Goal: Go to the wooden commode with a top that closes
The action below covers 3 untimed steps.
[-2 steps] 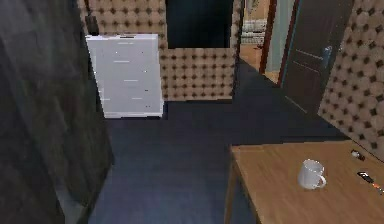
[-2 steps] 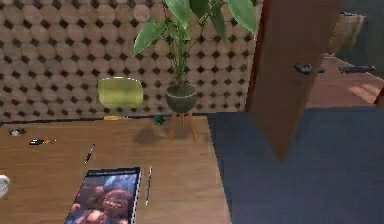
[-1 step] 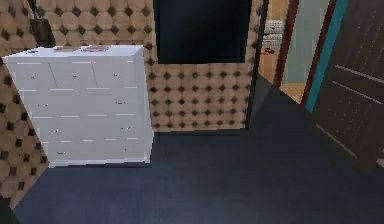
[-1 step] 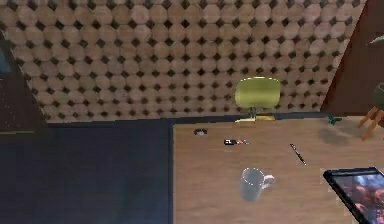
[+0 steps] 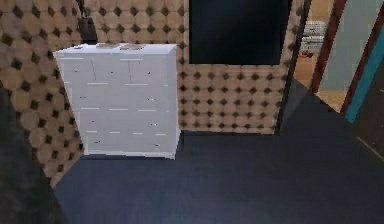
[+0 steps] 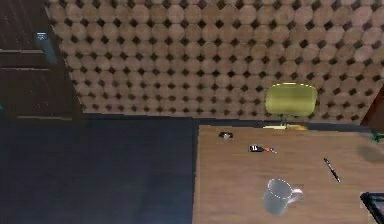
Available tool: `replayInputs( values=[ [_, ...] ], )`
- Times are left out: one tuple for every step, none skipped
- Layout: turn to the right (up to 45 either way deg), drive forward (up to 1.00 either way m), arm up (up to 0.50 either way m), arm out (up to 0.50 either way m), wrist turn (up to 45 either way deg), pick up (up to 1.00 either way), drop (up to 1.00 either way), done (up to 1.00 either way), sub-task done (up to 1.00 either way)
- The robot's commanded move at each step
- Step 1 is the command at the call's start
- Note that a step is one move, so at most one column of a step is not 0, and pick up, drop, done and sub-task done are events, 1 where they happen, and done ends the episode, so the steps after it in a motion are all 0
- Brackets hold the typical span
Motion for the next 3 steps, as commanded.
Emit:
replayInputs(
  values=[
    [0.0,0.05,0.0,0.0,0.0,0.0,0.0,0.0,0.0],
    [30.0,0.0,0.0,0.0,0.0,0.0,0.0,0.0,0.0],
    [0.0,1.0,0.0,0.0,0.0,0.0,0.0,0.0,0.0]
  ],
)
